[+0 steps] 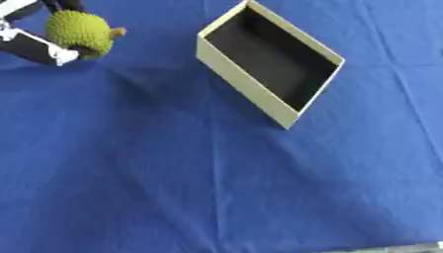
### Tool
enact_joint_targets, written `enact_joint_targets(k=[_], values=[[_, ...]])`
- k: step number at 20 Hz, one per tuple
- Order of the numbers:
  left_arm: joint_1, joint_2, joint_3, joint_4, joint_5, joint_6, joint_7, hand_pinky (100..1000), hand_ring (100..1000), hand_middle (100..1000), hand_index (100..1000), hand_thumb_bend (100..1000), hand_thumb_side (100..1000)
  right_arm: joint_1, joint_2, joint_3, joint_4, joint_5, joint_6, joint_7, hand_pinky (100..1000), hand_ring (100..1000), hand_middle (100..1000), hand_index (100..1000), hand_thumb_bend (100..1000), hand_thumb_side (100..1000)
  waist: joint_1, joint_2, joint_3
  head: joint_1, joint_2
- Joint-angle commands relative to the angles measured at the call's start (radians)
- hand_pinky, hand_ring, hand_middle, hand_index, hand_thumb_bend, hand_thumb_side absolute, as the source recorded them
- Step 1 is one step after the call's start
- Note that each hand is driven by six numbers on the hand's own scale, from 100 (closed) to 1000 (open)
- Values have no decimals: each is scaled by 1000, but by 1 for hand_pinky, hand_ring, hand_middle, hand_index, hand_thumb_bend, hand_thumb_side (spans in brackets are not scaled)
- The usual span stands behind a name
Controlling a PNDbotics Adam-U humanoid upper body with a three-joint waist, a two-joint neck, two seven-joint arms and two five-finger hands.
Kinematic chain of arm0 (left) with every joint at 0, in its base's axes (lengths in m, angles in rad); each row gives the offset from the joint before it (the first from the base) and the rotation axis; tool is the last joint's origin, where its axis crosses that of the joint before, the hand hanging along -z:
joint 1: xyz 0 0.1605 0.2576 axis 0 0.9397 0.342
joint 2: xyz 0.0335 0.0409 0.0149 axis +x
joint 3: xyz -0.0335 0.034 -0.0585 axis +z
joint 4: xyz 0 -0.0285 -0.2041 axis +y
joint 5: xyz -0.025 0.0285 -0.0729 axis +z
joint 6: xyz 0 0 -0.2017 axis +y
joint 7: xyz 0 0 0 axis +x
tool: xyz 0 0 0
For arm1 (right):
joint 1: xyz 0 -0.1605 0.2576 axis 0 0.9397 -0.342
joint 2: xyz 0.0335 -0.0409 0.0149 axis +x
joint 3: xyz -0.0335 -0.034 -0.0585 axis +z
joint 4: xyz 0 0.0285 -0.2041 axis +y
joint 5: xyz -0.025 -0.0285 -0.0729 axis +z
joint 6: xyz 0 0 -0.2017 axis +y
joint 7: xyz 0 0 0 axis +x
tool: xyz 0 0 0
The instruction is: Pick up objects on the table and place them in the box.
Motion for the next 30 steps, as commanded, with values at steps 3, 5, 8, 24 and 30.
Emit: enact_joint_targets(k=[3,5,8,24,30], values=[[-48,19,3,-119,48,21,-5,652,664,570,660,356,100,-14,-20,-10,-16,-5,-2,-1,808,760,762,840,335,803,2,-29,1,0,6],[-63,1,-11,-142,48,24,2,657,660,567,658,351,100,-17,-19,-9,-16,-5,-3,0,808,760,762,840,335,803,1,-30,-1,3,8],[-89,-38,-32,-162,51,23,11,656,653,560,651,341,100,-22,-16,-8,-16,-5,-5,2,808,761,763,840,334,802,0,-33,-4,8,10],[-159,-334,-120,-126,-169,-13,155,636,652,570,654,434,100,-103,52,16,-16,-17,-28,31,809,764,764,840,330,798,-3,-39,-67,76,-1],[-154,-413,-119,-49,-295,-33,241,647,658,572,658,407,100,-130,83,24,-16,-25,-30,47,809,764,764,840,333,801,-10,-33,-106,109,-14]])
